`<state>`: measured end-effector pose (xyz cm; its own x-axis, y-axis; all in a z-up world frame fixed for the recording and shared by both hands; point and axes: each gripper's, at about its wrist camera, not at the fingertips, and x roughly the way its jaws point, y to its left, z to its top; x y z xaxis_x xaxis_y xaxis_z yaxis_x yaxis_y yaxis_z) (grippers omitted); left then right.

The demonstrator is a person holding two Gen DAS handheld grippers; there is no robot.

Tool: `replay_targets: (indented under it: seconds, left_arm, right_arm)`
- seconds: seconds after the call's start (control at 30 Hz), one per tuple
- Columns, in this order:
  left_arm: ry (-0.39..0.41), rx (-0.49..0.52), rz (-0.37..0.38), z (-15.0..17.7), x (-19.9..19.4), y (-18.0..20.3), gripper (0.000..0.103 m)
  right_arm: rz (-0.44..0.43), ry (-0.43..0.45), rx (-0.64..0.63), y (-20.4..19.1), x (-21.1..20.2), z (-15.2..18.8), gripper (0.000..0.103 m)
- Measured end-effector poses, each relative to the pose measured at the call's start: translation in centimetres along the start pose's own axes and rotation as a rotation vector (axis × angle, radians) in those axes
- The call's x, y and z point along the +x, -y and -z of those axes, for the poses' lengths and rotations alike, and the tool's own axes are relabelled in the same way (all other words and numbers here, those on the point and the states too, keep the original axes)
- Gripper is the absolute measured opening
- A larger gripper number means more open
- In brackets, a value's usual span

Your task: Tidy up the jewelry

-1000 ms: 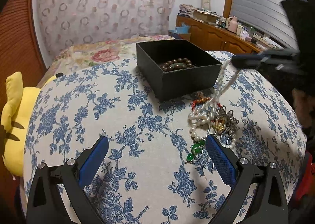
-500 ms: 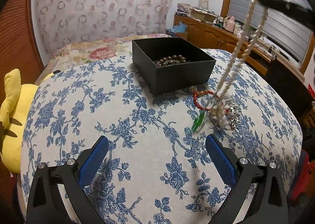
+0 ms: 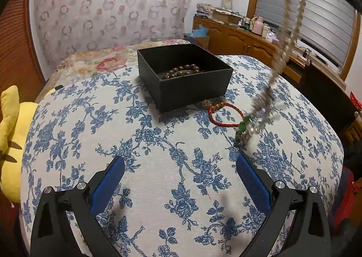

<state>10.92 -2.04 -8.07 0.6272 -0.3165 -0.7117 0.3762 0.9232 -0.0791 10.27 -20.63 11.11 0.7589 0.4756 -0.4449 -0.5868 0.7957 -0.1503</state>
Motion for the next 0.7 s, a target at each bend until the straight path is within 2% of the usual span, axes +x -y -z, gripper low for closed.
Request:
replay_targets:
  seconds: [0.13, 0.23, 0.5, 0.7]
  left_arm:
    - [0.012, -0.002, 0.003, -0.1, -0.4, 0.0, 0.095]
    - [0.019, -0.003, 0.005, 0.0, -0.8, 0.0, 0.095]
    - [0.015, -0.017, 0.004, 0.2, -0.6, -0.5, 0.095]
    - [0.017, -0.018, 0.018, -0.5, -0.2, -0.2, 0.095]
  right_arm:
    - [-0.016, 0.023, 0.004, -0.3, -1.0, -0.6, 0.008]
    - [-0.015, -0.015, -0.005, -0.6, -0.5, 0.2, 0.008]
    - [0.001, -0.216, 0.035, 0.6, 3.0, 7.3, 0.008]
    - [0.012, -0.25, 0.097, 2.1, 2.1, 10.7, 0.008]
